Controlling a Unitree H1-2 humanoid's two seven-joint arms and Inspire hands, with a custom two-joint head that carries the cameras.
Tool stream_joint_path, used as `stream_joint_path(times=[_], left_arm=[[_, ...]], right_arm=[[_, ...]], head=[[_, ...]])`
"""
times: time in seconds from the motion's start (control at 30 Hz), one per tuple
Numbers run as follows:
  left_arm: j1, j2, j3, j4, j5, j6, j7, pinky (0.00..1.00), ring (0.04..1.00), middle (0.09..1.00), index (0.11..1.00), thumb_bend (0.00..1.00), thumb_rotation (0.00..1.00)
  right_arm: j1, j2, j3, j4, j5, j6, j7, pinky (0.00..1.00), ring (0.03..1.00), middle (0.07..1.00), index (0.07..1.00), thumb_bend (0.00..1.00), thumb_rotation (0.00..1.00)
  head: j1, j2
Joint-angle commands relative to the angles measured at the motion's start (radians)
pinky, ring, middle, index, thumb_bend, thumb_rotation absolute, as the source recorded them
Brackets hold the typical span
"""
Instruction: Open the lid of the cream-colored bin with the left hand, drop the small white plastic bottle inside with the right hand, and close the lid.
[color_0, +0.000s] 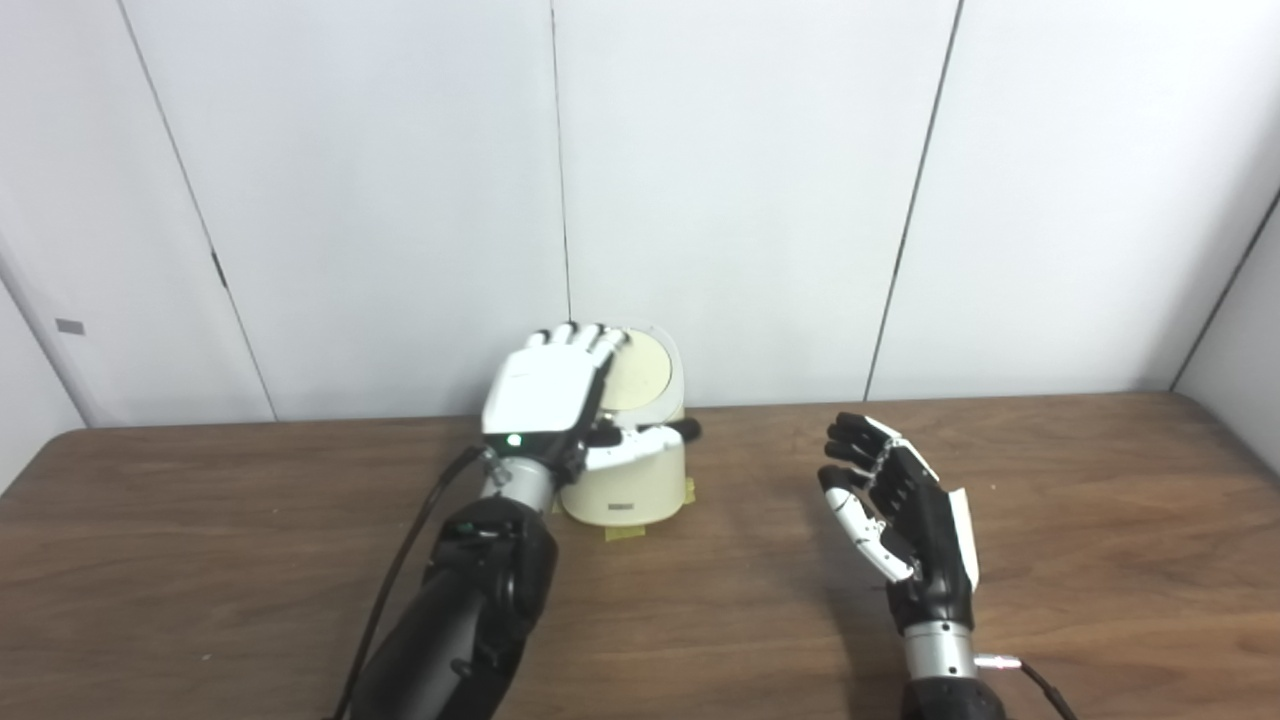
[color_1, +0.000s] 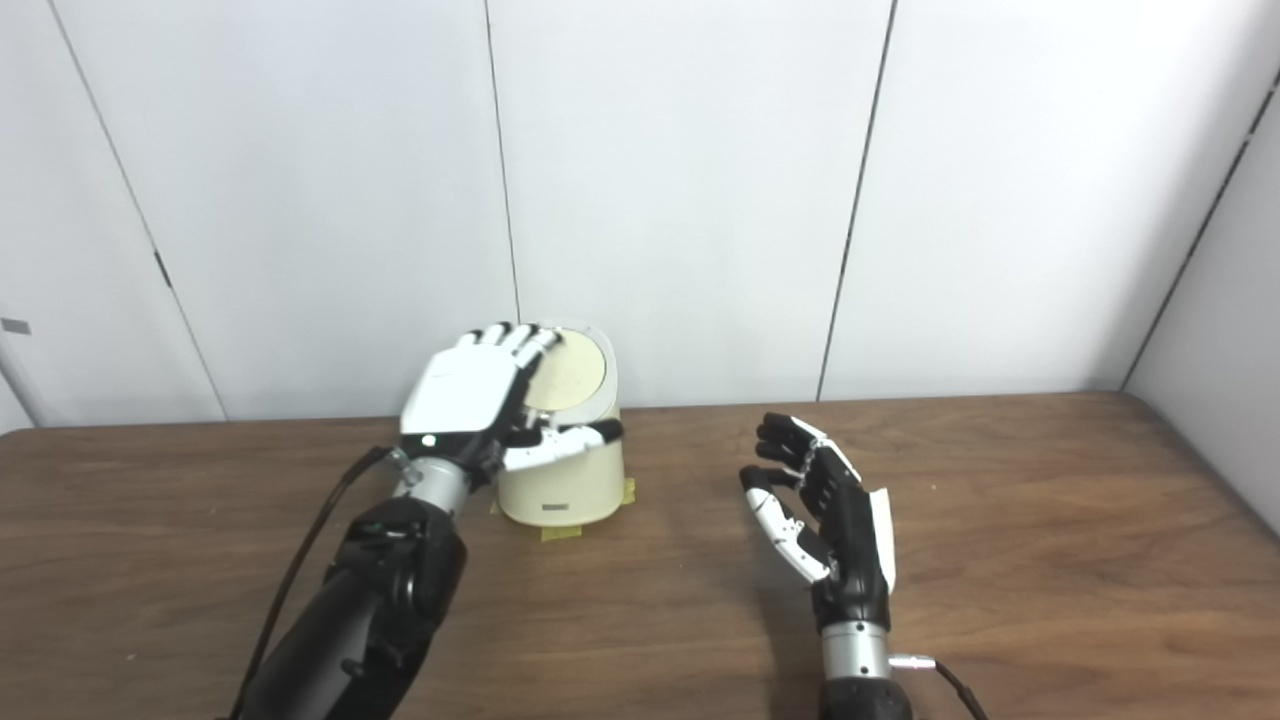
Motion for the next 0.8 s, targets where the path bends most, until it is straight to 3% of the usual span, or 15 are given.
stream_joint_path(times=[0.0, 0.13, 0.23, 0.3, 0.4, 0.53, 0.63, 0.77], left_arm=[[-0.036, -0.019, 0.043, -0.047, -0.035, -0.034, 0.11, 0.99, 0.982, 0.971, 0.953, 0.7, 1.0], [-0.019, -0.037, 0.092, -0.062, -0.081, -0.097, 0.264, 0.81, 0.887, 0.86, 0.831, 0.51, 1.0], [-0.006, -0.041, 0.116, -0.085, -0.11, -0.138, 0.34, 0.76, 0.847, 0.81, 0.779, 0.34, 1.0], [0.01, -0.047, 0.14, -0.115, -0.151, -0.171, 0.371, 0.74, 0.832, 0.796, 0.764, 0.29, 0.97], [0.043, -0.063, 0.182, -0.164, -0.245, -0.208, 0.373, 0.63, 0.81, 0.793, 0.766, 0.25, 0.97], [0.095, -0.077, 0.211, -0.207, -0.324, -0.233, 0.361, 0.64, 0.772, 0.779, 0.762, 0.26, 0.91], [0.134, -0.091, 0.23, -0.232, -0.4, -0.244, 0.343, 0.66, 0.773, 0.782, 0.76, 0.26, 0.75], [0.197, -0.098, 0.261, -0.247, -0.55, -0.313, 0.323, 0.64, 0.754, 0.776, 0.757, 0.2, 0.58]], right_arm=[[-0.002, 0.02, 0.003, 0.004, 0.002, -0.026, 0.002, 0.62, 0.716, 0.726, 0.709, 0.2, 0.29], [0.002, 0.018, 0.005, -0.005, -0.012, -0.009, -0.001, 0.62, 0.718, 0.728, 0.712, 0.21, 0.35], [0.005, 0.015, 0.006, -0.005, -0.02, -0.014, -0.002, 0.62, 0.717, 0.729, 0.714, 0.2, 0.36], [0.006, 0.014, 0.005, -0.003, -0.016, -0.018, 0.001, 0.62, 0.714, 0.728, 0.713, 0.2, 0.35], [0.008, 0.012, 0.001, -0.007, -0.015, -0.015, 0.0, 0.61, 0.71, 0.725, 0.71, 0.2, 0.32], [0.009, 0.009, -0.001, -0.012, -0.008, -0.006, 0.006, 0.61, 0.709, 0.724, 0.711, 0.21, 0.33], [0.009, 0.01, -0.001, -0.006, -0.012, -0.014, 0.002, 0.62, 0.71, 0.724, 0.711, 0.21, 0.31], [0.014, 0.012, -0.001, -0.016, -0.015, -0.005, -0.001, 0.61, 0.701, 0.716, 0.703, 0.22, 0.25]], head=[[0.001, 0.002], [0.002, 0.004], [0.002, 0.006], [0.002, 0.008], [0.006, 0.013], [0.011, 0.013], [0.006, 0.013], [0.01, 0.017]])
